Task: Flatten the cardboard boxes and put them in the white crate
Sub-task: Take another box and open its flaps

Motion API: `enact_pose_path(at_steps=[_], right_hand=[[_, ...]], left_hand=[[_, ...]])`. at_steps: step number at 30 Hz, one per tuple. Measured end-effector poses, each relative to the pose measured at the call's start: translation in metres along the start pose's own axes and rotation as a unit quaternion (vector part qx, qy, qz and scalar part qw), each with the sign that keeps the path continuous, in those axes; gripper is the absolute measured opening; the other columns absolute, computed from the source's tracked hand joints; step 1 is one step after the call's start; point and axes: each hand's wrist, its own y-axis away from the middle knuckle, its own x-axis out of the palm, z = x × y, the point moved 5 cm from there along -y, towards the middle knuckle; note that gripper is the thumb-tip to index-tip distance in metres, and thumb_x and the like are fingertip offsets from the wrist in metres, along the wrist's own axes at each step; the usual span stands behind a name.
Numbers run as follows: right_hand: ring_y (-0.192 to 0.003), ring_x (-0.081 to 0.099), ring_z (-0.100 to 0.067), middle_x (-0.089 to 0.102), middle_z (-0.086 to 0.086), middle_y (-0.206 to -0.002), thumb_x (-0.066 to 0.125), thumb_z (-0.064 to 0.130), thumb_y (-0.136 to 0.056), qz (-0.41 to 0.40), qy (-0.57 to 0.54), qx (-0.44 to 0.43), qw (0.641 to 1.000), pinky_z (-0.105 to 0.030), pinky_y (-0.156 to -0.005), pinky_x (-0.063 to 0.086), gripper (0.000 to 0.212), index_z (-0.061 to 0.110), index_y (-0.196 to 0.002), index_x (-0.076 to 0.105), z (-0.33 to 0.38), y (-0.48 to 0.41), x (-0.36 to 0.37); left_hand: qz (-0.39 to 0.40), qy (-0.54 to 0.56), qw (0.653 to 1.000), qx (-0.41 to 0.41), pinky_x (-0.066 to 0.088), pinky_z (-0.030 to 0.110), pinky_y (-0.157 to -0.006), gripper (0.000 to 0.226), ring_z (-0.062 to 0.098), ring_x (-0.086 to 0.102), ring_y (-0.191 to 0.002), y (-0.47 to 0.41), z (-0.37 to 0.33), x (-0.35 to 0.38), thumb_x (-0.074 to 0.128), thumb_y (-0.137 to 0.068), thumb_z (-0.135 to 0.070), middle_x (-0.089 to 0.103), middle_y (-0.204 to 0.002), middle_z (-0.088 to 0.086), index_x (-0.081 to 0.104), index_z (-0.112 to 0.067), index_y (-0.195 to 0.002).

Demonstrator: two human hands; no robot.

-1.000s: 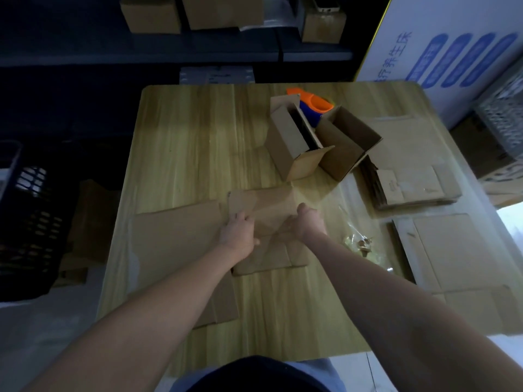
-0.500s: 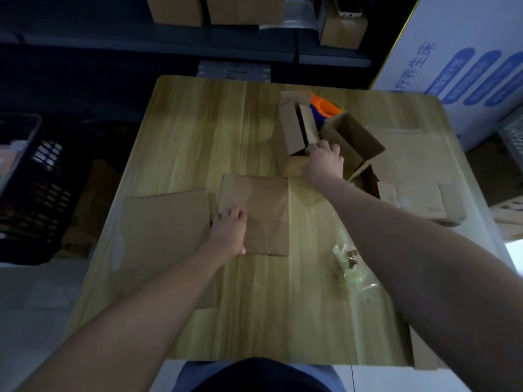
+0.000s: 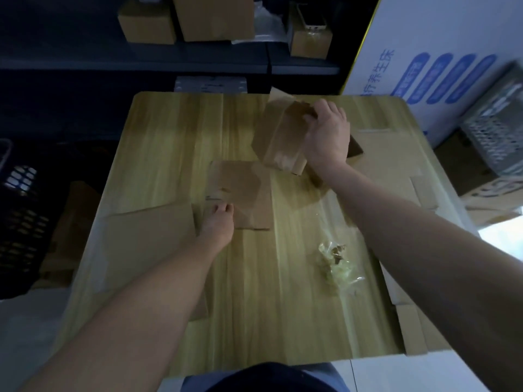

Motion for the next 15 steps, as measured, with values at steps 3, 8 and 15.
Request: enact_pose_path(at_steps=[3,8,15], right_hand=[[-0.098,0.051,-0.029,0.062,-0.009,-0.099,0.047,0.011,-0.092,0.012,-0.019,-0.006,1.000,-0.039,-0.082,0.039,0.016,0.007,-0.100,0.060,0.010,0.007,-0.018],[-0.088,0.052,-0.023,0.060,-0.004,-0.090,0.052,0.013,-0.091,0.037,-0.015,-0.005,0.999,-0.031,-0.073,0.035,0.017,0.009,-0.104,0.063,0.024,0.020,-0.033],[-0.077,0.052,-0.017,0.058,0.000,-0.083,0.056,0.017,-0.089,0.077,-0.072,0.128,0.986,-0.024,-0.065,0.036,0.022,0.012,-0.107,0.066,0.029,0.029,-0.044]], left_hand=[[0.012,0.093,0.995,-0.023,0.028,0.033,-0.110,0.051,0.027,0.028,-0.139,-0.002,0.003,-0.012,0.040,-0.100,-0.014,0.025,-0.154,0.011,0.025,-0.009,-0.148],[-0.160,0.298,0.940,-0.039,0.043,0.025,-0.082,0.031,0.029,0.057,-0.106,0.014,0.002,-0.058,0.039,-0.094,-0.001,0.060,-0.116,0.012,0.062,-0.005,-0.115],[-0.227,0.599,0.766,0.057,0.047,0.032,-0.073,0.030,0.015,0.056,-0.075,0.069,-0.031,-0.110,0.039,-0.100,-0.025,0.058,-0.078,0.001,0.055,-0.017,-0.076]])
